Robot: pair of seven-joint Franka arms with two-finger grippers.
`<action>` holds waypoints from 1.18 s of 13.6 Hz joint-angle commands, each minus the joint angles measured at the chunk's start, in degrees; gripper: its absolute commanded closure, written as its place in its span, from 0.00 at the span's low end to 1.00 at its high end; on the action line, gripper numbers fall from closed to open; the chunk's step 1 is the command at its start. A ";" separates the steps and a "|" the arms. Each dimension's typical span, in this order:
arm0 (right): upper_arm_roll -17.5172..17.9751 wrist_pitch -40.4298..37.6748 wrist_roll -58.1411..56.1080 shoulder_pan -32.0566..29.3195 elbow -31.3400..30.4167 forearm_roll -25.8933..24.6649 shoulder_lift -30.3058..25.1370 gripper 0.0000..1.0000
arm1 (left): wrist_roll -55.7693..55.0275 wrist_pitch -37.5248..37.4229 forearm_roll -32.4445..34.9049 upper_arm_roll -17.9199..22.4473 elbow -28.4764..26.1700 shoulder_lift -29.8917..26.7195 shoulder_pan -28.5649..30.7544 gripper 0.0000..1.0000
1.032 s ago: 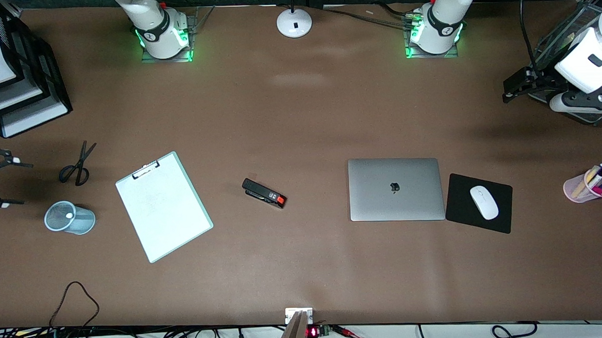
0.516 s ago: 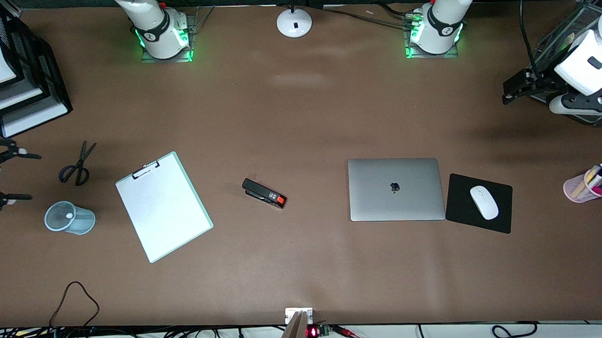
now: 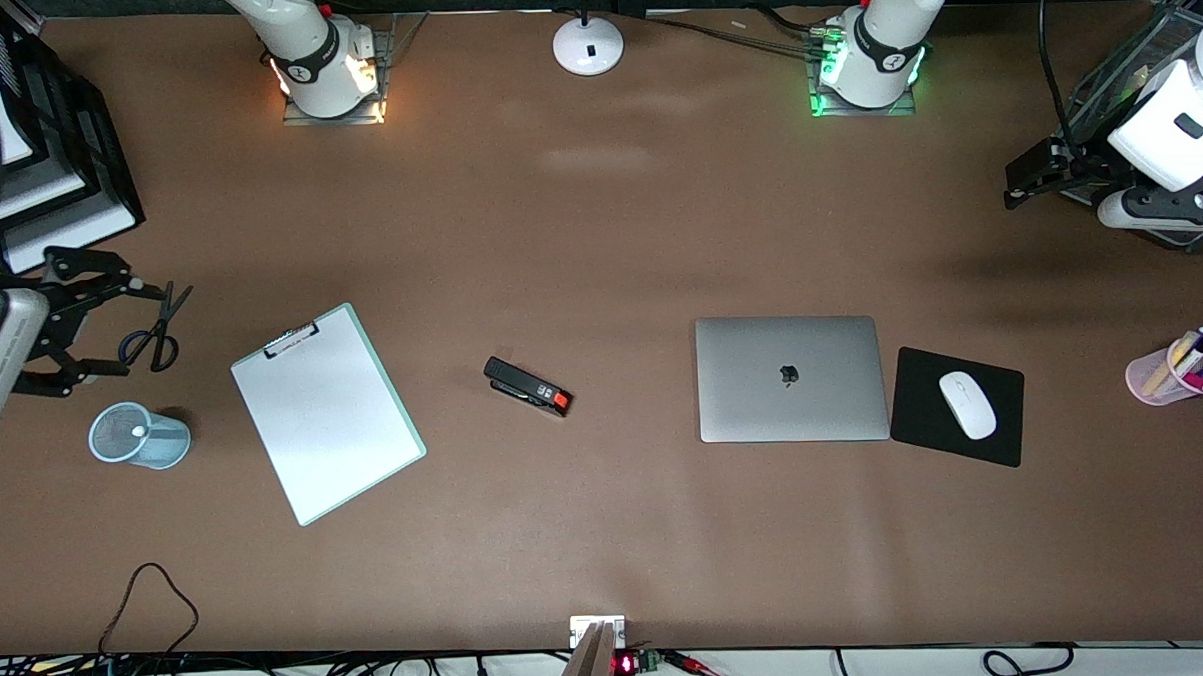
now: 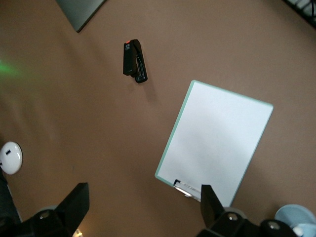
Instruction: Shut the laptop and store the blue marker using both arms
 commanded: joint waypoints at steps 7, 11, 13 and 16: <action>-0.44 7.39 34.25 7.63 -13.47 -11.87 -5.79 0.00 | 1.26 -1.11 1.27 0.35 1.96 0.90 -0.40 0.00; -0.53 17.76 43.14 7.89 -24.29 -15.13 -9.04 0.00 | 1.26 -1.20 1.27 0.35 1.96 0.90 -0.40 0.00; -0.70 19.10 46.23 7.80 -26.93 -17.68 -10.71 0.00 | 1.26 -1.20 1.27 0.35 1.96 0.90 -0.40 0.00; -5.09 21.20 45.97 7.28 -26.94 -18.48 -12.38 0.00 | 1.26 -1.20 1.27 0.35 1.96 0.90 -0.40 0.00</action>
